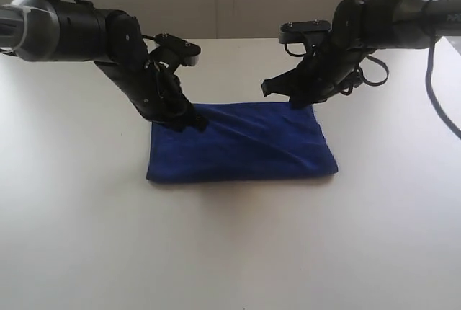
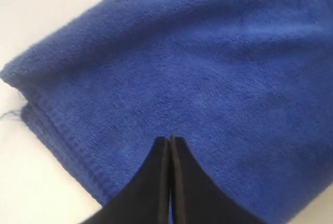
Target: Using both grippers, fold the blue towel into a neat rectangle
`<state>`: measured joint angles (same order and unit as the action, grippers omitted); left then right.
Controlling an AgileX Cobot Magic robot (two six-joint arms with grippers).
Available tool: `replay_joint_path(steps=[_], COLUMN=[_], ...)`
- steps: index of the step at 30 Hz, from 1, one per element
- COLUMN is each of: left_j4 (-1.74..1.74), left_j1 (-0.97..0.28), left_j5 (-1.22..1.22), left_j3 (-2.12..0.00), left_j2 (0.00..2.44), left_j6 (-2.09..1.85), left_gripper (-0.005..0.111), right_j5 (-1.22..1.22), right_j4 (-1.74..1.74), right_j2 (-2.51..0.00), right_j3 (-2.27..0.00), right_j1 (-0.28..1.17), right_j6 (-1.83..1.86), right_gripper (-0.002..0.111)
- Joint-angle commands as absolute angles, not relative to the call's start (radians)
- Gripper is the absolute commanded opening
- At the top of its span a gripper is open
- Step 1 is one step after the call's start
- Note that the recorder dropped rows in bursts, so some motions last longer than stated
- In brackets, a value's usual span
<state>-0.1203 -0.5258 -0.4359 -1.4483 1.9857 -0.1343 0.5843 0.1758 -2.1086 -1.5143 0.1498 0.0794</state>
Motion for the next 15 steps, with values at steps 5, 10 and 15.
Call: replay_joint_path(steps=[5, 10, 15], left_j4=[-0.177, -0.177, -0.177], left_j1=[-0.583, -0.581, -0.581], left_j5=[-0.501, -0.493, -0.530], left_j3=[-1.396, -1.356, -1.327], left_j2=[1.984, 2.000, 2.020], left_j6=[-0.187, -0.187, -0.187], left_gripper=[0.000, 0.000, 0.000], right_j5=[0.617, 0.577, 0.558], right_j4=[0.367, 0.365, 0.363], right_j2=[-2.157, -2.157, -2.180], right_j3=[-1.515, -1.515, -1.515], right_j1=[0.159, 0.178, 0.176], right_j6=[0.245, 0.261, 0.261], right_gripper=[0.000, 0.000, 0.000])
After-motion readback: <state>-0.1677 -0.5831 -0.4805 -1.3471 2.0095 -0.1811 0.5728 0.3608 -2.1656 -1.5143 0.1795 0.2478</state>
